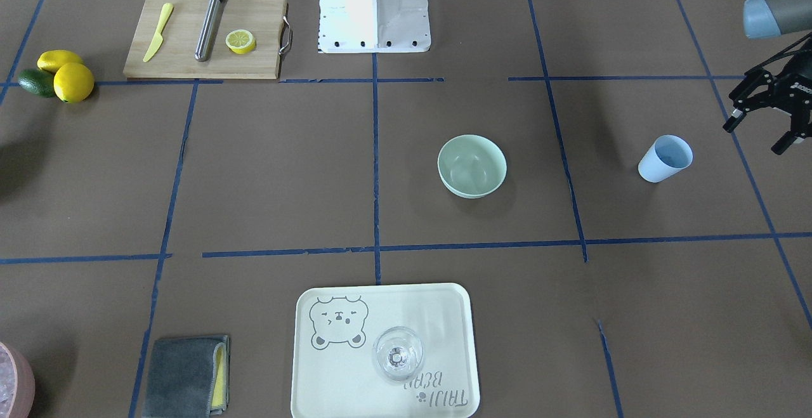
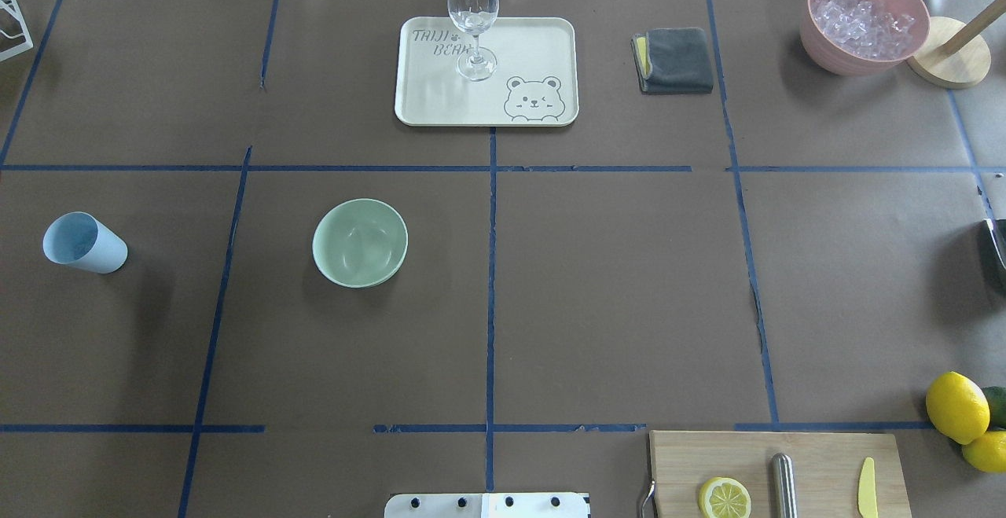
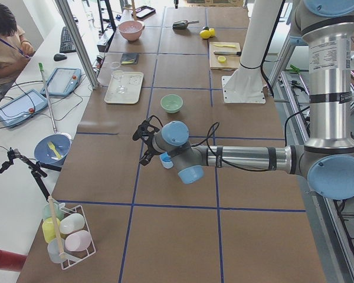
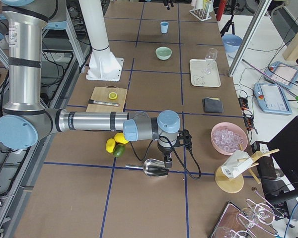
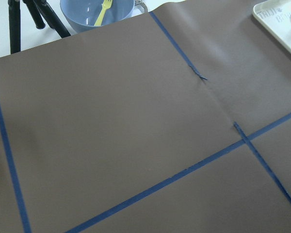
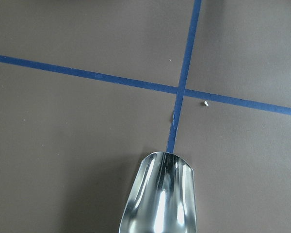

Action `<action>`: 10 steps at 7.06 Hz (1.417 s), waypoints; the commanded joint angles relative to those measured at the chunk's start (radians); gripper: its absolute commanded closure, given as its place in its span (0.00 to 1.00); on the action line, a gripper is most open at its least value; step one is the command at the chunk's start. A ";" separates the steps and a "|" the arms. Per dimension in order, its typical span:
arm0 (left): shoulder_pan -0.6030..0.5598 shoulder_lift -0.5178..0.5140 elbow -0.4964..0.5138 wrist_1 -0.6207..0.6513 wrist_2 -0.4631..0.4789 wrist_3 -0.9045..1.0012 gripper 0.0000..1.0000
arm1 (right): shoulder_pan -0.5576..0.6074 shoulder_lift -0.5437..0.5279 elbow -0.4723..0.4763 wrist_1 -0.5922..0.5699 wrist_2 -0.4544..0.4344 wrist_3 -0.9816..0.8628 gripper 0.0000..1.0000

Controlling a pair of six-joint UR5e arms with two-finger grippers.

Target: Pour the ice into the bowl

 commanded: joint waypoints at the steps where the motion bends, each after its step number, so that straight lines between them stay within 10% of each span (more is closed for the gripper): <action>1: 0.211 0.110 -0.087 -0.055 0.302 -0.132 0.00 | 0.000 0.000 -0.001 0.000 0.000 0.000 0.00; 6: 0.717 0.204 -0.084 -0.049 0.870 -0.430 0.00 | 0.000 -0.002 0.000 0.017 0.000 0.001 0.00; 10: 0.732 0.123 0.029 -0.055 1.035 -0.458 0.00 | 0.000 0.000 -0.001 0.017 0.002 0.001 0.00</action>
